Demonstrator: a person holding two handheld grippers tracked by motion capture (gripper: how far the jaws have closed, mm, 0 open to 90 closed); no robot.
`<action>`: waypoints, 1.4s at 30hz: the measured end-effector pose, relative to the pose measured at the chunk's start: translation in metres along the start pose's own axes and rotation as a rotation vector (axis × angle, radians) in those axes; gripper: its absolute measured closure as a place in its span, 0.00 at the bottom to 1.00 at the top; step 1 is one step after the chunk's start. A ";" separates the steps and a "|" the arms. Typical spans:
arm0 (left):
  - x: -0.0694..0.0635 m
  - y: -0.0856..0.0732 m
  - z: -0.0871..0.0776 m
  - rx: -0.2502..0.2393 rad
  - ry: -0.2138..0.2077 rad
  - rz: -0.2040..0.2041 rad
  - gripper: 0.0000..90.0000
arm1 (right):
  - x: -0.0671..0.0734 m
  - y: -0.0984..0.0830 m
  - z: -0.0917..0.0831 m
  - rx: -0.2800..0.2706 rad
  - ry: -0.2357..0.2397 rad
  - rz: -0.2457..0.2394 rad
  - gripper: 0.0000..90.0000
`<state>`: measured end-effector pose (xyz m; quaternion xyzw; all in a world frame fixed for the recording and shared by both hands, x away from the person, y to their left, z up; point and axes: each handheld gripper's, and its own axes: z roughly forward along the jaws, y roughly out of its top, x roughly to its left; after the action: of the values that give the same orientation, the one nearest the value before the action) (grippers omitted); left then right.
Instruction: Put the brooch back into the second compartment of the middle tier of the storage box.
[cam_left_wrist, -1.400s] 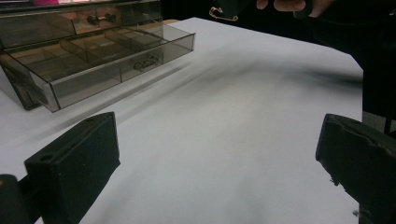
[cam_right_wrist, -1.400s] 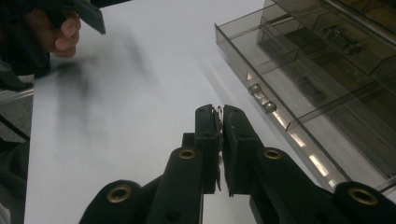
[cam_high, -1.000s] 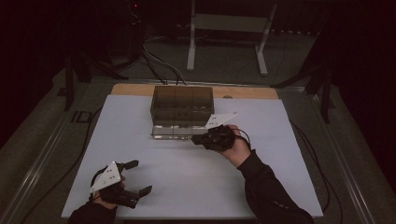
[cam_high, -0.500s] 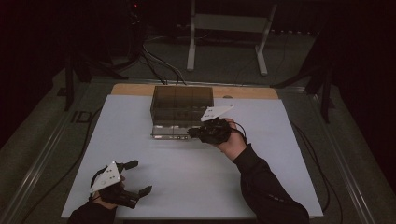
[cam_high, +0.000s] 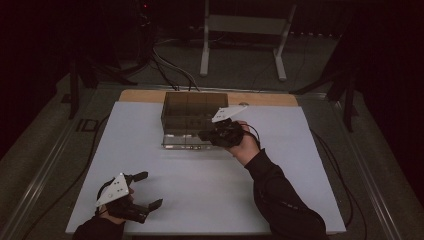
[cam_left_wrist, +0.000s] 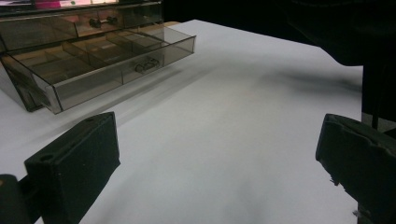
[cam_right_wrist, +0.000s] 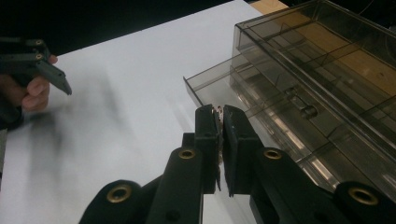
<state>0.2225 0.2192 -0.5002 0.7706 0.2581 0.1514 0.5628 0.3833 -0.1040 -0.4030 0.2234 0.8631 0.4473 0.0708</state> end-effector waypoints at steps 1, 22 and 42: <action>0.000 0.000 0.000 0.000 0.000 0.000 0.00 | -0.001 0.001 0.001 0.001 -0.001 0.003 0.95; 0.000 0.000 0.000 -0.002 0.000 -0.001 0.00 | -0.013 0.009 0.021 -0.006 -0.015 0.050 0.95; 0.000 -0.001 0.000 0.009 -0.001 0.002 0.00 | -0.032 0.002 0.051 0.043 -0.030 0.110 0.95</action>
<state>0.2225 0.2191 -0.5013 0.7734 0.2579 0.1505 0.5592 0.4289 -0.0799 -0.4341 0.2788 0.8578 0.4285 0.0540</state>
